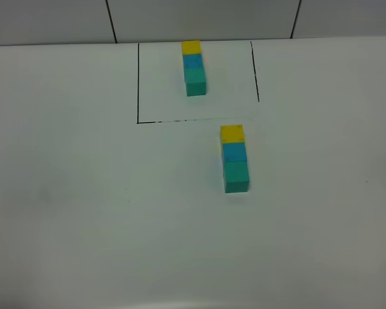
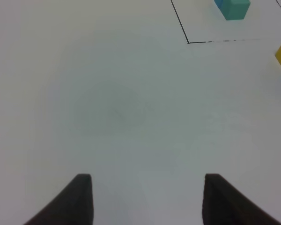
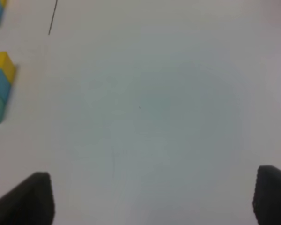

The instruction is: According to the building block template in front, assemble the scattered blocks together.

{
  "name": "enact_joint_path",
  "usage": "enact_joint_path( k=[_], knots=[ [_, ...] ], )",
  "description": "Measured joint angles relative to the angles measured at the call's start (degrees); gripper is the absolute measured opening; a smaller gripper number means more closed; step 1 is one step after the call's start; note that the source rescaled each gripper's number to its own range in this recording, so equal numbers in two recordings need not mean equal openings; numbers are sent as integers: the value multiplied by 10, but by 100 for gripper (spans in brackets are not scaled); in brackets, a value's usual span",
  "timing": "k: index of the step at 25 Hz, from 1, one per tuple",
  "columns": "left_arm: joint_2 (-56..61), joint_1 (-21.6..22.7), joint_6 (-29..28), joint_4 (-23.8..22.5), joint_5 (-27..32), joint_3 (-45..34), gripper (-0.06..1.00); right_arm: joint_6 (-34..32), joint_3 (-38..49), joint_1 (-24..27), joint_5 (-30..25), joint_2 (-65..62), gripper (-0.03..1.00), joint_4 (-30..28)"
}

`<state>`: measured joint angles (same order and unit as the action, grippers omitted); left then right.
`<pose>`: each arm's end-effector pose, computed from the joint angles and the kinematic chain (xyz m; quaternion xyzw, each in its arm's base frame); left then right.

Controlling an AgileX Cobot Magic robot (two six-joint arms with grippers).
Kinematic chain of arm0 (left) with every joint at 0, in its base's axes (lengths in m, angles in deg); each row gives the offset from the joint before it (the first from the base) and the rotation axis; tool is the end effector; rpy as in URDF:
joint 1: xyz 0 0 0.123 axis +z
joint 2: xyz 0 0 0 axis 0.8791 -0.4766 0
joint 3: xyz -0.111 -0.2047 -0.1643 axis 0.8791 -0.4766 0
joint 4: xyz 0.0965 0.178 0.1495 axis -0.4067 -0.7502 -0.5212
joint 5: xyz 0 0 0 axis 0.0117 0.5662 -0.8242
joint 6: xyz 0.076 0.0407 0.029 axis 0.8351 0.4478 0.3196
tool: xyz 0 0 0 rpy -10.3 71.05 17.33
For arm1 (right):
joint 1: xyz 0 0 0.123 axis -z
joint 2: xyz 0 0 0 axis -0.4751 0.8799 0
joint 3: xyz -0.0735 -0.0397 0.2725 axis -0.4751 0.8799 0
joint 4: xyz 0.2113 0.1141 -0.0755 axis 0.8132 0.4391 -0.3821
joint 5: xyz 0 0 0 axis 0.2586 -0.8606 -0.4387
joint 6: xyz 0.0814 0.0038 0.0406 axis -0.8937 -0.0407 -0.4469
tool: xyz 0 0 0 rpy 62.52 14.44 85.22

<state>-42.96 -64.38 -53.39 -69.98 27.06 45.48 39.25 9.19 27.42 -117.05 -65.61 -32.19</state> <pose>-0.0053 -0.0065 0.2804 0.0484 0.8447 -0.0402 0.5315 -0.0067 -0.0055 0.2749 0.0335 0.8565 -0.0060 0.5150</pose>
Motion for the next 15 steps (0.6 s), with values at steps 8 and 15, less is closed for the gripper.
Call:
enact_joint_path(
  k=[8, 15],
  knots=[
    [0, 0, 0, 0, 0, 0, 15, 0, 0, 0, 0, 0, 73, 0],
    [0, 0, 0, 0, 0, 0, 15, 5, 0, 0, 0, 0, 73, 1]
  ],
)
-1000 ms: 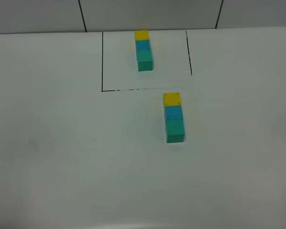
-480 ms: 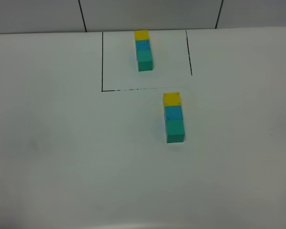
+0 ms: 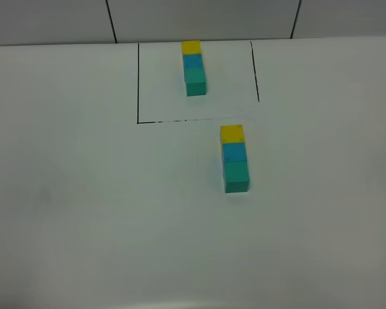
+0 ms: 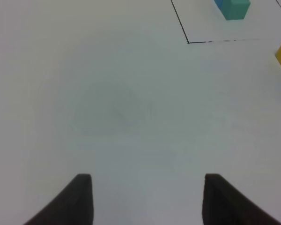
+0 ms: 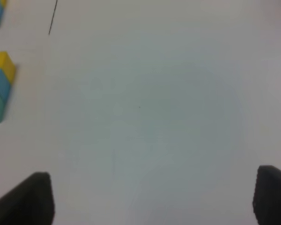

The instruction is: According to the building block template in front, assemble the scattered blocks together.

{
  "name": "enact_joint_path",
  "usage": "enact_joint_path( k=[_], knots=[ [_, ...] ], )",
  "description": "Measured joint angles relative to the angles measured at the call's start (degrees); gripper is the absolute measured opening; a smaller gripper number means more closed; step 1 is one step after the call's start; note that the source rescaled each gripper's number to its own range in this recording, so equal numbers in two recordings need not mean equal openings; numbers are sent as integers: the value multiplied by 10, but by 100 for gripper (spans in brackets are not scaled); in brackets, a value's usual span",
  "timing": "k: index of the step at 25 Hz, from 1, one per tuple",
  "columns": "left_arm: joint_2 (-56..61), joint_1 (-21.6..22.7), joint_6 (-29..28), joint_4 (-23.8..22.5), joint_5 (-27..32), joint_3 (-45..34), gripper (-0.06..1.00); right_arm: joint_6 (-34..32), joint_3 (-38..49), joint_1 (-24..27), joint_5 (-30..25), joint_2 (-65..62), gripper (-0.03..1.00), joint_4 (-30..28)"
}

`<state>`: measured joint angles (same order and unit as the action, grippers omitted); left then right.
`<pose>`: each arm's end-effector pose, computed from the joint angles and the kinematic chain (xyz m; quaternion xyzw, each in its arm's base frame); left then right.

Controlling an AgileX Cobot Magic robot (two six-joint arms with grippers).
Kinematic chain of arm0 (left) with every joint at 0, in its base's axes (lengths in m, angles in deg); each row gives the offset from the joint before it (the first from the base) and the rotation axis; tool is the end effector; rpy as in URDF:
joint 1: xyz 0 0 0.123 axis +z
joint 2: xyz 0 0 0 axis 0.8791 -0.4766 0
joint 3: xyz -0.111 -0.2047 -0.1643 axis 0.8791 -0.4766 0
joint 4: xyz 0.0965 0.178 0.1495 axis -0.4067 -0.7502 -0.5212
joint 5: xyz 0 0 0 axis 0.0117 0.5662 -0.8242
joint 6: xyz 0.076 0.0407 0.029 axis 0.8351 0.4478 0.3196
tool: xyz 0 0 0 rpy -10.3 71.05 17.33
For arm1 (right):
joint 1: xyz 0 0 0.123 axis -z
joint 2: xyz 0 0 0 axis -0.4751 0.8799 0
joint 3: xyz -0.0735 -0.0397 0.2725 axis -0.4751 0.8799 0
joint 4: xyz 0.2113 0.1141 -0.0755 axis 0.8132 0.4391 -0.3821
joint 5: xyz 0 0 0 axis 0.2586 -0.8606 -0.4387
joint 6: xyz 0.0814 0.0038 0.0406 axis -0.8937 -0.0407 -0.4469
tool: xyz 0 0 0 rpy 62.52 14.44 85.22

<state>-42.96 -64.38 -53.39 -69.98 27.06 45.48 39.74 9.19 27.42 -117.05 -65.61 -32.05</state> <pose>-0.0053 -0.0065 0.2804 0.0484 0.8447 -0.0402 0.5315 -0.0067 -0.0053 0.2749 0.0298 0.8567 -0.0069 0.5149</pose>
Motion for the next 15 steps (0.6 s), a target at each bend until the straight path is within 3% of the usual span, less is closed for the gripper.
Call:
enact_joint_path(
  k=[15],
  knots=[
    [0, 0, 1, 0, 0, 0, 15, 26, 0, 0, 0, 0, 73, 12]
  ],
)
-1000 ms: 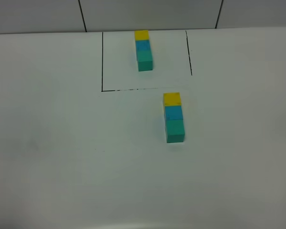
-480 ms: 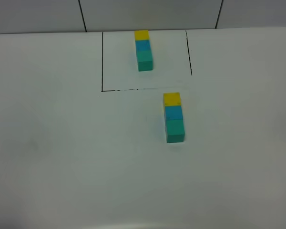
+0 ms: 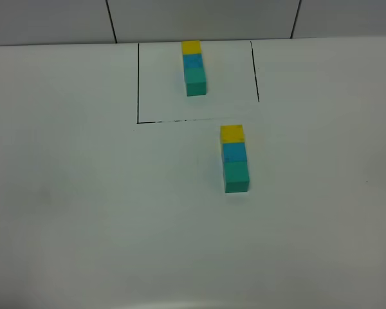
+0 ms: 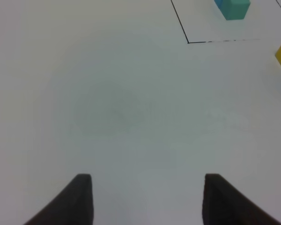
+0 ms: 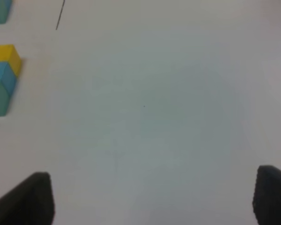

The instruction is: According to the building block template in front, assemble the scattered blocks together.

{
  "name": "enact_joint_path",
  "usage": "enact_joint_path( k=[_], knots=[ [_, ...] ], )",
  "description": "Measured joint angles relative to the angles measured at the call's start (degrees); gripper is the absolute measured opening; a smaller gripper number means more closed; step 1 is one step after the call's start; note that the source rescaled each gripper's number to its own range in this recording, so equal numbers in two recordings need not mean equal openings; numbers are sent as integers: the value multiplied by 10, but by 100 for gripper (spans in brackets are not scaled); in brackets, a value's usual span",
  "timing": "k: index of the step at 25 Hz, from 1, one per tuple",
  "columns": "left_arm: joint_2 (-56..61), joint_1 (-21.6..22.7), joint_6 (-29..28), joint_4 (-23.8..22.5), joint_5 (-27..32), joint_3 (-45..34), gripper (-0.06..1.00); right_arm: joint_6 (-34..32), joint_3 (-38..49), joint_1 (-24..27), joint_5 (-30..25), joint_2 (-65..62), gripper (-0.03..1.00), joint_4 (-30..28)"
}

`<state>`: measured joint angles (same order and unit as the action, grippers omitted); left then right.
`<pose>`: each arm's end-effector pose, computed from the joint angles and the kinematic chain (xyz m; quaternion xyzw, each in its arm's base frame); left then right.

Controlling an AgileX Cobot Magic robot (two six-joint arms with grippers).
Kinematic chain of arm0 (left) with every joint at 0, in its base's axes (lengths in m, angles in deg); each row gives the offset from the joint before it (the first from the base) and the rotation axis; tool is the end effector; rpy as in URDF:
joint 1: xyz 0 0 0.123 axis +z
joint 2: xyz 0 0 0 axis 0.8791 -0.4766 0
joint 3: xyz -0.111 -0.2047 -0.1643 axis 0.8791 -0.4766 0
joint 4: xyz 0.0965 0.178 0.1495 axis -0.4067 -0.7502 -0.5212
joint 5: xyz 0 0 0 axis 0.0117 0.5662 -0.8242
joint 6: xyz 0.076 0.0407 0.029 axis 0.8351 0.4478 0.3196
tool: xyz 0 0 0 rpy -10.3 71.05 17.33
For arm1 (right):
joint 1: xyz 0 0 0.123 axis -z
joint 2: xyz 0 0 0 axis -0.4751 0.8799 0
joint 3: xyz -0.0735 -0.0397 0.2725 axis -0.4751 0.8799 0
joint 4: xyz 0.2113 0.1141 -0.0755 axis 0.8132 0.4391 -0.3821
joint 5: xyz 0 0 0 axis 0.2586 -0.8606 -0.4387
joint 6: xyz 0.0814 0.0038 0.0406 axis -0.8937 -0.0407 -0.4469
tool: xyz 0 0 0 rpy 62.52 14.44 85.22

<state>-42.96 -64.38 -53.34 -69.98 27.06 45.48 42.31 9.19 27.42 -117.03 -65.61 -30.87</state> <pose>-0.0053 -0.0065 0.2804 0.0488 0.8447 -0.0400 0.5315 -0.0067 -0.0036 0.2748 0.0101 0.8573 -0.0082 0.5146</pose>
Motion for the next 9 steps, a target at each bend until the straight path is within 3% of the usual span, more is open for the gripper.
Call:
enact_joint_path(
  k=[9],
  knots=[
    [0, 0, 0, 0, 0, 0, 15, 0, 0, 0, 0, 0, 73, 0]
  ],
)
